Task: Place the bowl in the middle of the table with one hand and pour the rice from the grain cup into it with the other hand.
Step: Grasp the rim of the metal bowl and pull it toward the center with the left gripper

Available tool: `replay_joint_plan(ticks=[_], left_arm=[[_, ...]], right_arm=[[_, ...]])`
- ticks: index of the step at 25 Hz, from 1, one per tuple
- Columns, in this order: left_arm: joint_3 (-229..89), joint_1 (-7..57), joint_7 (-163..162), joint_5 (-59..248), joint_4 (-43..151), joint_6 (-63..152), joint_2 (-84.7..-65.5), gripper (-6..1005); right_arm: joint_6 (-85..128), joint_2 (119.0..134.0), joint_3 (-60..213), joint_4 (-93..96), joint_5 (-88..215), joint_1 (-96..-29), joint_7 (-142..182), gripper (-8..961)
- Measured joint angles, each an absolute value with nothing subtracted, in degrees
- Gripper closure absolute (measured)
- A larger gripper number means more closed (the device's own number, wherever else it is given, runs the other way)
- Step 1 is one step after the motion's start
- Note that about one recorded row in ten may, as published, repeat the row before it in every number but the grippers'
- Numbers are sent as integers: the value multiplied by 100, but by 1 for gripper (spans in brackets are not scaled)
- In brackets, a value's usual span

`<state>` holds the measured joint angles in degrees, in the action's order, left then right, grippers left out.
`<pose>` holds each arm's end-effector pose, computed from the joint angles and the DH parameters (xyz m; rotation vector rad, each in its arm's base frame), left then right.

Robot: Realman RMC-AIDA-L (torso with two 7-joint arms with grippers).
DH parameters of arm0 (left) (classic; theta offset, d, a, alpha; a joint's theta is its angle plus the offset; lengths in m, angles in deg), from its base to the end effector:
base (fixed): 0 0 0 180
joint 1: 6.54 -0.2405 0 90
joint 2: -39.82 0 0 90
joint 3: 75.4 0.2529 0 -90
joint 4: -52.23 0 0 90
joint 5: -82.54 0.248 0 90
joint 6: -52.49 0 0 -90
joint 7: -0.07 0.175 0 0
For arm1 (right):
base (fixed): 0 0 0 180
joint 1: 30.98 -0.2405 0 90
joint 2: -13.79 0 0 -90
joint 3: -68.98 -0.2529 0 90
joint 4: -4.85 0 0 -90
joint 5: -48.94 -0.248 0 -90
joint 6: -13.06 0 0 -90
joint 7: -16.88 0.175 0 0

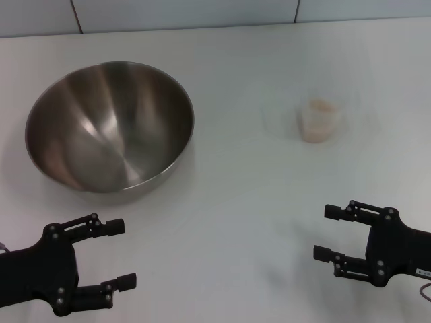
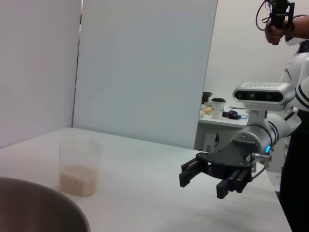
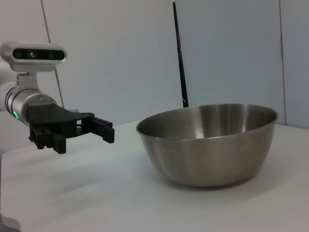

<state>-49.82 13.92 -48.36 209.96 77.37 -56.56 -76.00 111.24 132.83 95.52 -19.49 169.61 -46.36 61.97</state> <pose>-0.3283 0.2444 -0.0226 -2.8263 -0.3227 -0.9080 0.3522 0.2404 -0.0479 -2.6283 0.4303 0.7967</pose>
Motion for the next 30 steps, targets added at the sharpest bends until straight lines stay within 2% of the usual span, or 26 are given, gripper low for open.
replay_joint_plan(ticks=[19, 30], left_arm=[[-4982, 1394, -4836, 20890, 7735, -5704, -7656, 186], [-4989, 1298, -5345, 18730, 7731, -6178, -7669, 185]], right_arm=[[11125, 13279, 9552, -1949, 16961, -4645, 6197, 230], [11133, 13278, 9501, -1949, 16961, -4628, 6204, 230]])
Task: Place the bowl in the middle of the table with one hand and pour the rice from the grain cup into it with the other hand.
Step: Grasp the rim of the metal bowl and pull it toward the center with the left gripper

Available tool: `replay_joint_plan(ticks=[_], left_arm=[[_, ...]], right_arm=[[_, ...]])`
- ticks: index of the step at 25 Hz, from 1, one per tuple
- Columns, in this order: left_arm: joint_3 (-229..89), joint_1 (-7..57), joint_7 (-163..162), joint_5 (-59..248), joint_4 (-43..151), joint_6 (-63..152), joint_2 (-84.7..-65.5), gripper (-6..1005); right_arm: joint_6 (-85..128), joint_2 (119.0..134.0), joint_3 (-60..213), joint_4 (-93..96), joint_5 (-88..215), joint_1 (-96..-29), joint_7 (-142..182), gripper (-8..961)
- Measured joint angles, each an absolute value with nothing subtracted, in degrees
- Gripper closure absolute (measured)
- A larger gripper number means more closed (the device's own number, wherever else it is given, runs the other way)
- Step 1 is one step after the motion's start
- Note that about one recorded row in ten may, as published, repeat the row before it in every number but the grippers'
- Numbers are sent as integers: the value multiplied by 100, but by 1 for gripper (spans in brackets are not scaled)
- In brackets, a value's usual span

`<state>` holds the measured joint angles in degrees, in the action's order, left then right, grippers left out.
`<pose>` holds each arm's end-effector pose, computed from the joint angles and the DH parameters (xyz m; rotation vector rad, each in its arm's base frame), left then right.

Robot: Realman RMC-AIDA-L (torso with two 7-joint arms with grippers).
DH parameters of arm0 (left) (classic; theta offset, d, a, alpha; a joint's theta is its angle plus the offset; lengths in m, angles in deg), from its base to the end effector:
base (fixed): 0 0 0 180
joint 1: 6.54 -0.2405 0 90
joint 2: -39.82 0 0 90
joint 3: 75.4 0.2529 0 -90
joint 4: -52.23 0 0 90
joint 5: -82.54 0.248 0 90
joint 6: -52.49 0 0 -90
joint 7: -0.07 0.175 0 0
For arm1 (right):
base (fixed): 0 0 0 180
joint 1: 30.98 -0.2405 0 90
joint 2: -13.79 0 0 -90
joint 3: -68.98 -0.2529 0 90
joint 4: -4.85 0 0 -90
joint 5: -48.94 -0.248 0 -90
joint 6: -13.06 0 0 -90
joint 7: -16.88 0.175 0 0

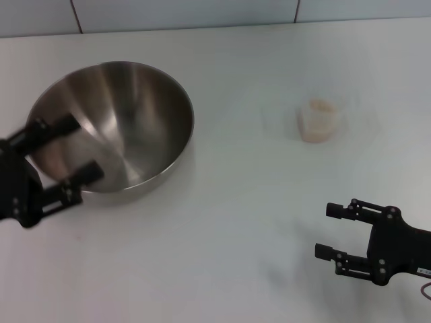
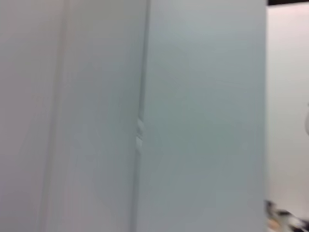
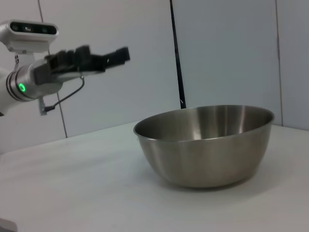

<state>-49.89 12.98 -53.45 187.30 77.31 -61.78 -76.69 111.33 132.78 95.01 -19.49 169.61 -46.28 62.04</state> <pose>-0.2968 0.2702 0.0198 -2.4529 -0.2798 -1.2733 0.3530 0.2405 -0.0464 -2.6189 0.4350 0.7989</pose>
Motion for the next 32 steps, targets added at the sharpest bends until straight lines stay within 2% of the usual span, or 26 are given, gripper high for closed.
replay_joint_plan(ticks=[10, 15, 22, 32], left_arm=[[-6193, 1509, -5680, 17532, 7738, -4678, -7857, 185], [-6162, 1776, -5849, 17424, 7784, -3685, -7860, 186], [-4964, 1873, -7129, 17498, 8691, -2368, -7860, 186], [-2581, 1534, -9842, 18721, 10577, -716, -7849, 186]], right_arm=[[11150, 13279, 9499, -1976, 16945, -4627, 6219, 230], [11157, 13279, 9499, -1991, 16925, -4629, 6222, 230], [11148, 13279, 9469, -1993, 16917, -4650, 6236, 230], [11121, 13279, 9454, -1993, 16909, -4680, 6240, 230]])
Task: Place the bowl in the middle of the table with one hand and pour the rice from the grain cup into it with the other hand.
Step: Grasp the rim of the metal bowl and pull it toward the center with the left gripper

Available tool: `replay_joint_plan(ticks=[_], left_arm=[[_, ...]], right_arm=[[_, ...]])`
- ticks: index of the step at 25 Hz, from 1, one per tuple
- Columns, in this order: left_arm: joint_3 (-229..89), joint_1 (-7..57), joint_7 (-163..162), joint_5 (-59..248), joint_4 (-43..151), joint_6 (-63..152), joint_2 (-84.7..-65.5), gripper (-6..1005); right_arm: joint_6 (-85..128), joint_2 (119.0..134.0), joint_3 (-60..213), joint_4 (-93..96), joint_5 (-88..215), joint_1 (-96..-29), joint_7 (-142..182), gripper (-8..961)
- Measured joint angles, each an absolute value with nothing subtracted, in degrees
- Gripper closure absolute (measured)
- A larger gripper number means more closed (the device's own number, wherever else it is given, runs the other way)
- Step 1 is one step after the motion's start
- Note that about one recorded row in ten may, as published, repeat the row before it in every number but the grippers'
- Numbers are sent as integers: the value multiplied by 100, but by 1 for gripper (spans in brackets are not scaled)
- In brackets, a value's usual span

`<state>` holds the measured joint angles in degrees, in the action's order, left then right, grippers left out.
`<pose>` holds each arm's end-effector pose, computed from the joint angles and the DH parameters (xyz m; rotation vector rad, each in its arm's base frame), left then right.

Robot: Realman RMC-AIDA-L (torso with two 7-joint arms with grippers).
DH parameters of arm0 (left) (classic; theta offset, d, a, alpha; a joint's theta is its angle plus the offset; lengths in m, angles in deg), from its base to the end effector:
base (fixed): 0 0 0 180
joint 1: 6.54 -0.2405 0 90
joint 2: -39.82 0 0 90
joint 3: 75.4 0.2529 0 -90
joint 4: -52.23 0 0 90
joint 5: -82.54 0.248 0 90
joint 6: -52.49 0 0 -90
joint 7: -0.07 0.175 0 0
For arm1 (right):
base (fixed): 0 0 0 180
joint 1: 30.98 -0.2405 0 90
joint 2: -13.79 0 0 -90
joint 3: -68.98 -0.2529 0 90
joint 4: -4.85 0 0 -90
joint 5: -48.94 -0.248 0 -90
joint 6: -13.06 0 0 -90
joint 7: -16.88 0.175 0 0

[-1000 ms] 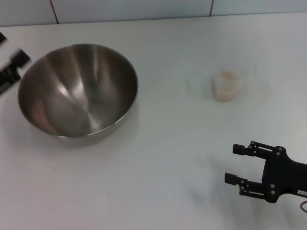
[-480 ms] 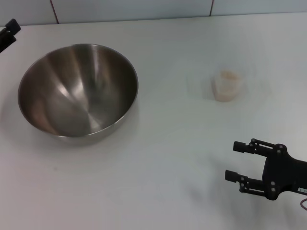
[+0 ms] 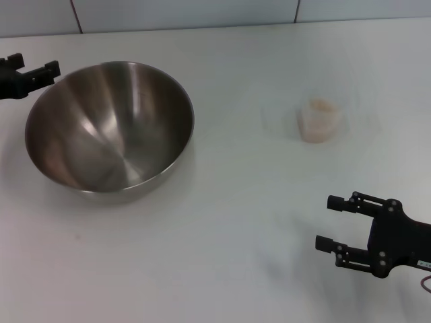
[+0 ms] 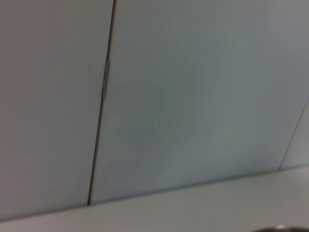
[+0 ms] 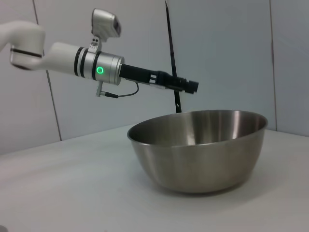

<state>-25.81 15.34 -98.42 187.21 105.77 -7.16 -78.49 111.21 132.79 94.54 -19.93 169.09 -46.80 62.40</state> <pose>-0.3112 0.4304 0.0547 -2.1358 -0.8701 -0.5341 0.3514 0.2466 -0.0431 -2.6042 0.4260 0.8007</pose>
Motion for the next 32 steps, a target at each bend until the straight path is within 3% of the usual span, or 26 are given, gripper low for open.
replay_joint_plan(ticks=[12, 32], left_arm=[[-2136, 1714, -11982, 20958, 11350, -894, -7847, 186], [-2117, 1949, -12264, 21573, 11373, -1156, -7856, 207]], right_arm=[[11105, 13279, 9455, -1993, 16907, -4680, 6241, 230], [11105, 13279, 9455, -1993, 16908, -4688, 6241, 230]])
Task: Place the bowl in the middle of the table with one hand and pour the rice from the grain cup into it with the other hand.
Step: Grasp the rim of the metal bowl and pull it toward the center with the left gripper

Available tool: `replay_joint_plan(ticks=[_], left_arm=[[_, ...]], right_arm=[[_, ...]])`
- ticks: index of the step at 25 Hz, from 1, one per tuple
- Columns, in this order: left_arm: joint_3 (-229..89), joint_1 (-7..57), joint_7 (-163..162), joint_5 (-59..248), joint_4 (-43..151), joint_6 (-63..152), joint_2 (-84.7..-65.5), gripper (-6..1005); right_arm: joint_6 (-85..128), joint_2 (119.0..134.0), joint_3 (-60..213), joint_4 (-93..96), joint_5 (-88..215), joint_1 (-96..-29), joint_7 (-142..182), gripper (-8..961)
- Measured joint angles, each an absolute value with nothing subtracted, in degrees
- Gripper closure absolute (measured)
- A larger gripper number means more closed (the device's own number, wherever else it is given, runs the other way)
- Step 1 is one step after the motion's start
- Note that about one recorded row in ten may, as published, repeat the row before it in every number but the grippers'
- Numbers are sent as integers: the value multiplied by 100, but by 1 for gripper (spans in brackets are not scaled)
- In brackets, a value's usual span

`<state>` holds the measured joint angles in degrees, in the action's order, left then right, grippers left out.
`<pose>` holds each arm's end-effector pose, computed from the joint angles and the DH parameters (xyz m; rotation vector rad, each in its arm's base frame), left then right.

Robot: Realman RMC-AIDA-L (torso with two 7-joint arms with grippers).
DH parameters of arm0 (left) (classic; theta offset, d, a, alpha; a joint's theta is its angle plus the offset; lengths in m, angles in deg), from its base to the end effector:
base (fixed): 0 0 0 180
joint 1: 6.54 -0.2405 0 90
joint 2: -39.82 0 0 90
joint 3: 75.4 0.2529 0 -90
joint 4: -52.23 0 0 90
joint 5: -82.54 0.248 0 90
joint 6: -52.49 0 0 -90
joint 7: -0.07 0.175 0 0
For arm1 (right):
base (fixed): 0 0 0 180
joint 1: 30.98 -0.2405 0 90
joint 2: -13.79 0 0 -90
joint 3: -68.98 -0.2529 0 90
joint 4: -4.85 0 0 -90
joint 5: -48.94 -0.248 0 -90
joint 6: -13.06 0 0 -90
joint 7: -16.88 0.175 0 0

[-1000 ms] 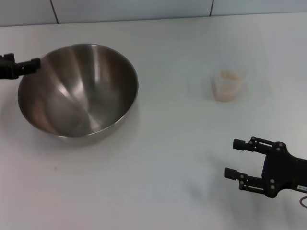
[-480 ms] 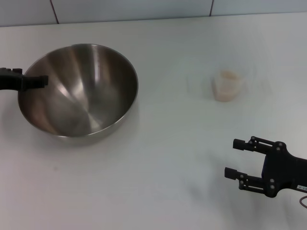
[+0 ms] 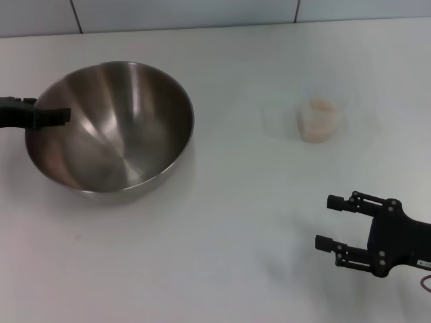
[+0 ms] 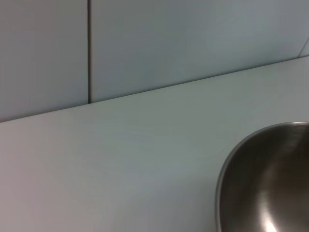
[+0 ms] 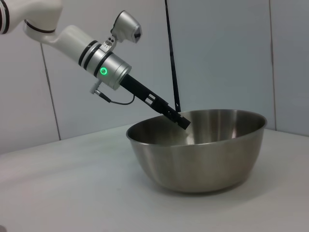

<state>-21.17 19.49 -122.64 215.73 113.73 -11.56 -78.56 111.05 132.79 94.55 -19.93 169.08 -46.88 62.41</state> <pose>-0.3031 0.4338 0.0401 -2.2376 -1.0340 -0.1130 0.3515 0.2473 -0.0432 -2.6040 0.4255 0.7980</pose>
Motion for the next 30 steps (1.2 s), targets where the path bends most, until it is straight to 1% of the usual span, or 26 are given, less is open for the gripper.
replay_joint_plan(ticks=[6, 9, 21, 26, 30], left_arm=[[-2116, 1983, -12228, 21613, 11376, -1253, -7847, 316], [-2117, 2024, -12251, 21649, 11358, -1241, -7850, 555], [-2108, 2124, -12263, 21667, 11293, -1241, -7857, 782], [-2153, 2182, -12384, 21653, 11291, -1293, -7852, 947], [-2273, 2305, -12580, 21618, 11440, -1515, -7837, 949]], right_arm=[[11106, 13271, 9455, -1993, 16908, -4682, 6241, 230], [11106, 13270, 9455, -1998, 16908, -4680, 6241, 230], [11106, 13270, 9446, -2002, 16908, -4668, 6241, 230], [11105, 13270, 9446, -2002, 16908, -4662, 6241, 230], [11106, 13270, 9447, -2002, 16908, -4662, 6240, 230]])
